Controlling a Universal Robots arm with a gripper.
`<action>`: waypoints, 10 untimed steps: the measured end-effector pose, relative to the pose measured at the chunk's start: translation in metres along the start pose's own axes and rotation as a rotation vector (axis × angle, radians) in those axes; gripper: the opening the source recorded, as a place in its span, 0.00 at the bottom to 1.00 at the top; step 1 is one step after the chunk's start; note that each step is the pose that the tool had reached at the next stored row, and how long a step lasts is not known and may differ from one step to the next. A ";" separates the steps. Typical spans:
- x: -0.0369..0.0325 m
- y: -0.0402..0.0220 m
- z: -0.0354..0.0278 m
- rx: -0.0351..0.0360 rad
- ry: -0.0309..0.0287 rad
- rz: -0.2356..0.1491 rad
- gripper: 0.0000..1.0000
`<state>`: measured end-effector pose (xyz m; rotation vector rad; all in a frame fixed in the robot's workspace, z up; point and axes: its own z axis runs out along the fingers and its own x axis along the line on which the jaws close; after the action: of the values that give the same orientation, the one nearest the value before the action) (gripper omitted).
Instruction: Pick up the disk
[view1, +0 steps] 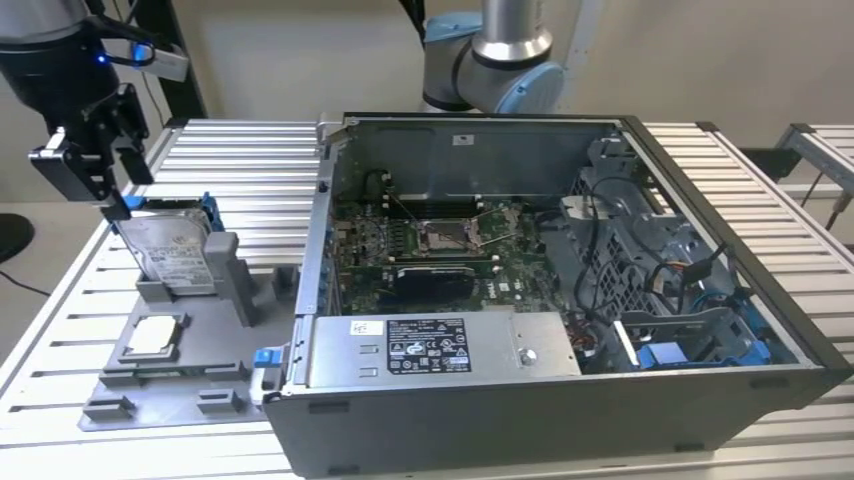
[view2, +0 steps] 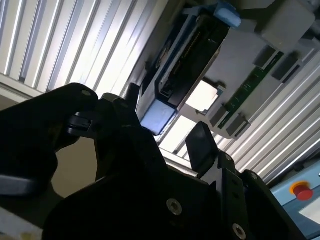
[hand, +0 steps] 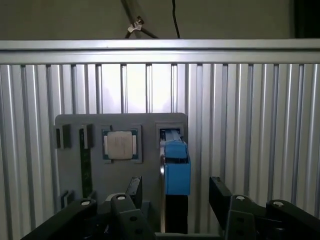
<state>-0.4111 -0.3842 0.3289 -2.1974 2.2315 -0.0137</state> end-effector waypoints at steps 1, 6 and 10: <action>-0.0011 0.0001 0.0008 0.0001 0.0000 0.000 1.00; -0.0031 0.0001 0.0057 0.0002 0.0179 -0.001 1.00; -0.0033 0.0002 0.0101 0.0006 0.0330 -0.003 1.00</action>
<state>-0.4111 -0.3809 0.3188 -2.2162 2.2448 -0.0510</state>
